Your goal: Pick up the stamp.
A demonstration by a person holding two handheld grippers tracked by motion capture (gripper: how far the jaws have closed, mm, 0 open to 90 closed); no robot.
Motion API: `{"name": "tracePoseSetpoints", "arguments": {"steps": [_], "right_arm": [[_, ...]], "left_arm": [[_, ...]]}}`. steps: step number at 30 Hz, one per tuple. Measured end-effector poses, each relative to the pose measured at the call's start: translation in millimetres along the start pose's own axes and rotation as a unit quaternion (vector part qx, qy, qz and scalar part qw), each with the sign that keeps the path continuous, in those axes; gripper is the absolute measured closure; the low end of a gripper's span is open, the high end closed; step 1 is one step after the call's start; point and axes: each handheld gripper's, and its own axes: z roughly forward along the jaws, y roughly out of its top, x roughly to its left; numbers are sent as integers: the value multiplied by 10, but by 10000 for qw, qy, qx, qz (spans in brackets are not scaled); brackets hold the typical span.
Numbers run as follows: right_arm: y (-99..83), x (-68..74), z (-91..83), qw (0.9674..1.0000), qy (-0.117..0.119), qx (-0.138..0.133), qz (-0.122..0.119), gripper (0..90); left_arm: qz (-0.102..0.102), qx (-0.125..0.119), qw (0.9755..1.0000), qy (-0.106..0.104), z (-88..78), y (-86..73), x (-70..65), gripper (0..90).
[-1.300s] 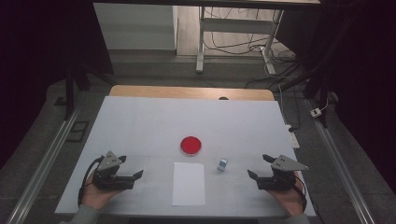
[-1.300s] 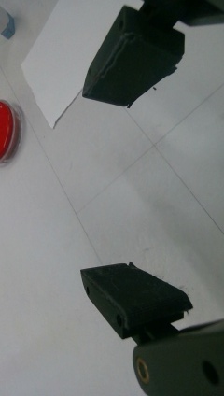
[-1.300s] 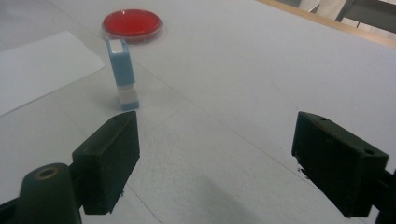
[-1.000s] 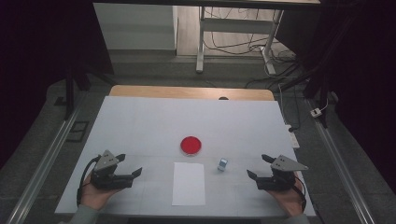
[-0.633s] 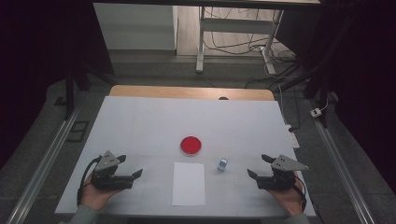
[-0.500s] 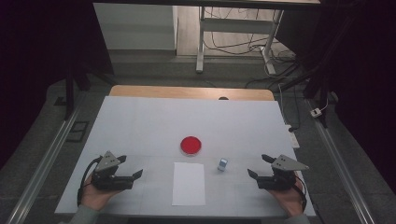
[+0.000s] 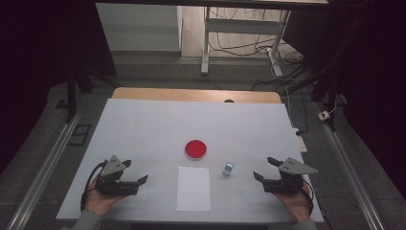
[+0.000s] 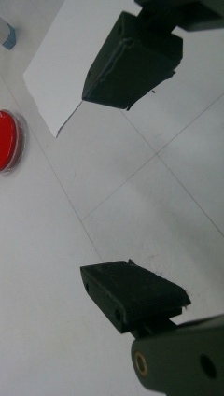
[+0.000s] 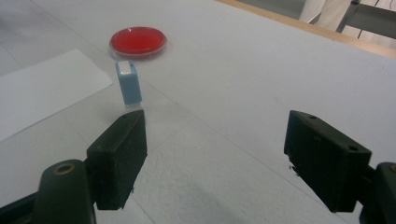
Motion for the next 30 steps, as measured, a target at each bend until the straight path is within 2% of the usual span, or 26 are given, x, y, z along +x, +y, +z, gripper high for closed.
{"name": "tracePoseSetpoints", "arguments": {"steps": [8,19,30], "right_arm": [[62,14,17,9999,47,-77,56,221],[183,64,62,9998,121,-179,5,227],[281,155,167,9996,251,-153,-58,229]], "left_arm": [[6,11,10000,12,8,-1,-1,157],[40,47,10000,23,25,-5,-13,156],[60,73,10000,29,40,-7,-24,155]]}}
